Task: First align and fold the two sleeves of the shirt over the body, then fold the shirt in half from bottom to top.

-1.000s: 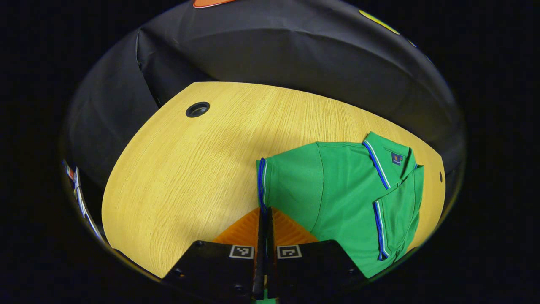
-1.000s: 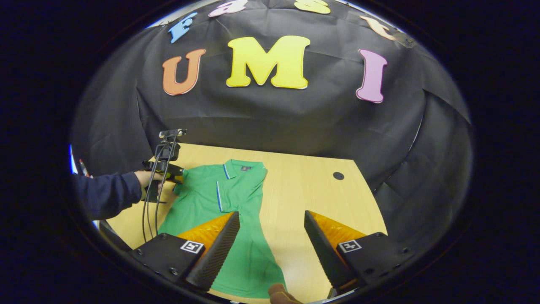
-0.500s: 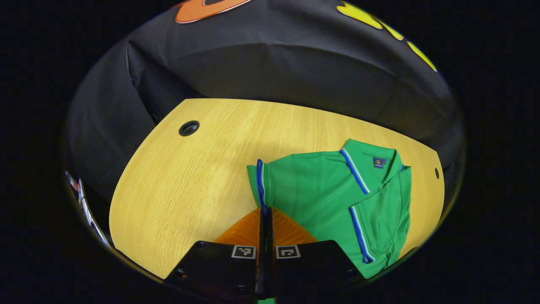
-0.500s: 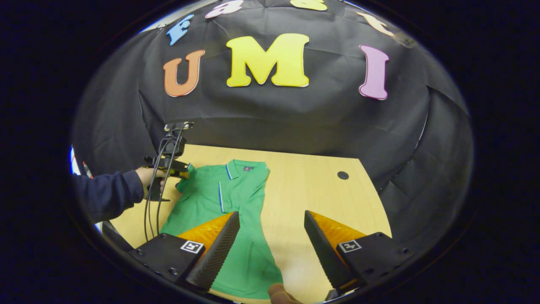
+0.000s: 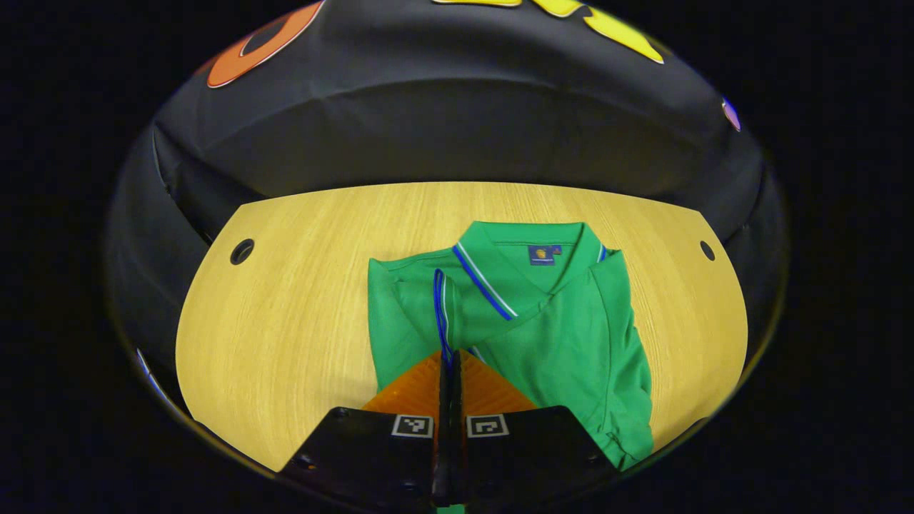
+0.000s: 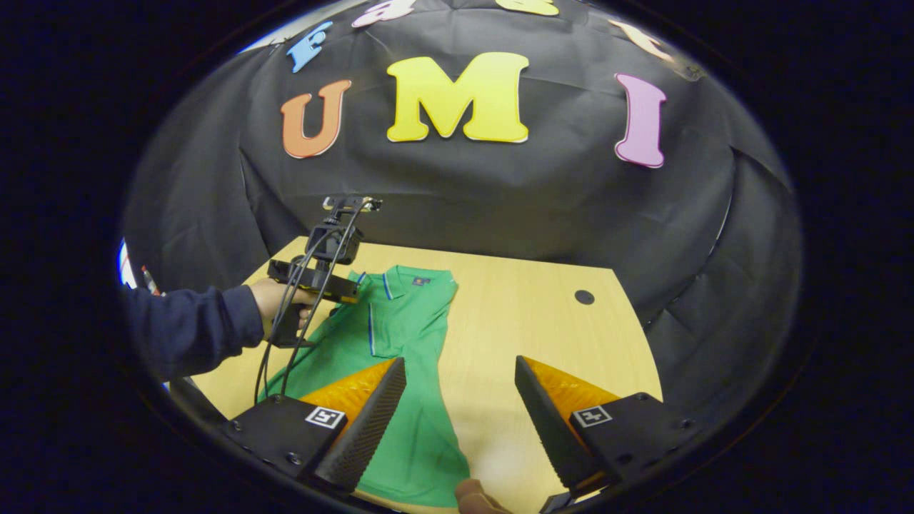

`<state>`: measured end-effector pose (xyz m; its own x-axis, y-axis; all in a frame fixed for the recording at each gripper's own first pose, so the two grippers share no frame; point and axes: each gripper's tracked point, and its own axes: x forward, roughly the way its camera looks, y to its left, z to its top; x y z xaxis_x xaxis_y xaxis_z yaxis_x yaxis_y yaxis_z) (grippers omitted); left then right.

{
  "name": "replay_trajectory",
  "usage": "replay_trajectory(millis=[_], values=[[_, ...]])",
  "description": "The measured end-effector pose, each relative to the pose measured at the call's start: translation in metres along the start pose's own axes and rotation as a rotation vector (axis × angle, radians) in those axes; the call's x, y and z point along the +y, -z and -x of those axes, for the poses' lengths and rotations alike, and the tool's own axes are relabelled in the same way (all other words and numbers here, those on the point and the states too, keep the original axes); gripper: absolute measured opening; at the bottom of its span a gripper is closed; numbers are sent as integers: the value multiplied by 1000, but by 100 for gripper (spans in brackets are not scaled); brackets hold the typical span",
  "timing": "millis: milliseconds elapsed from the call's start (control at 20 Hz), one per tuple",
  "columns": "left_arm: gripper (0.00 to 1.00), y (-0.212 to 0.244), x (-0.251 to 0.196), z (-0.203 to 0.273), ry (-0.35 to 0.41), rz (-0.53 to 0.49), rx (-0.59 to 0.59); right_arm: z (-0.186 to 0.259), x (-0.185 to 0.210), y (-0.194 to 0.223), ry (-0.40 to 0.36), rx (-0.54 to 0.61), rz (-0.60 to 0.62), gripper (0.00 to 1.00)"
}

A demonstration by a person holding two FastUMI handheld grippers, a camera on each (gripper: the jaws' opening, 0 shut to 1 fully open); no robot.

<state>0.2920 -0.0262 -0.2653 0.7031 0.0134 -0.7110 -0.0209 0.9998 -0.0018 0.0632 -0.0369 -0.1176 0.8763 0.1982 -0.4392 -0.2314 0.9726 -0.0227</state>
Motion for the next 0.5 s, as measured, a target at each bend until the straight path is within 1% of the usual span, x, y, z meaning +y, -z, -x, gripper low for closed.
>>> replay_trajectory(millis=[150,200,250,300,350,400,450,500], values=[[3,-11,-21,-8,19,-17,19,-2,-9,7,15,16,-11,98],[0,-16,-27,-10,31,-14,24,-3,-11,9,17,21,-15,98],[4,-21,-32,-12,37,-11,30,-4,-13,11,20,26,-17,98],[3,-25,-37,-14,45,-7,39,-5,-14,13,21,30,-19,100],[6,-31,-42,-15,54,-2,45,-5,-15,15,22,35,-20,99],[8,-12,-40,-17,66,6,56,-6,-16,17,23,39,-21,98],[17,24,-48,-8,97,25,57,-6,-17,16,23,41,-22,98],[24,-13,-47,-16,123,45,54,-7,-17,17,25,41,-23,98]])
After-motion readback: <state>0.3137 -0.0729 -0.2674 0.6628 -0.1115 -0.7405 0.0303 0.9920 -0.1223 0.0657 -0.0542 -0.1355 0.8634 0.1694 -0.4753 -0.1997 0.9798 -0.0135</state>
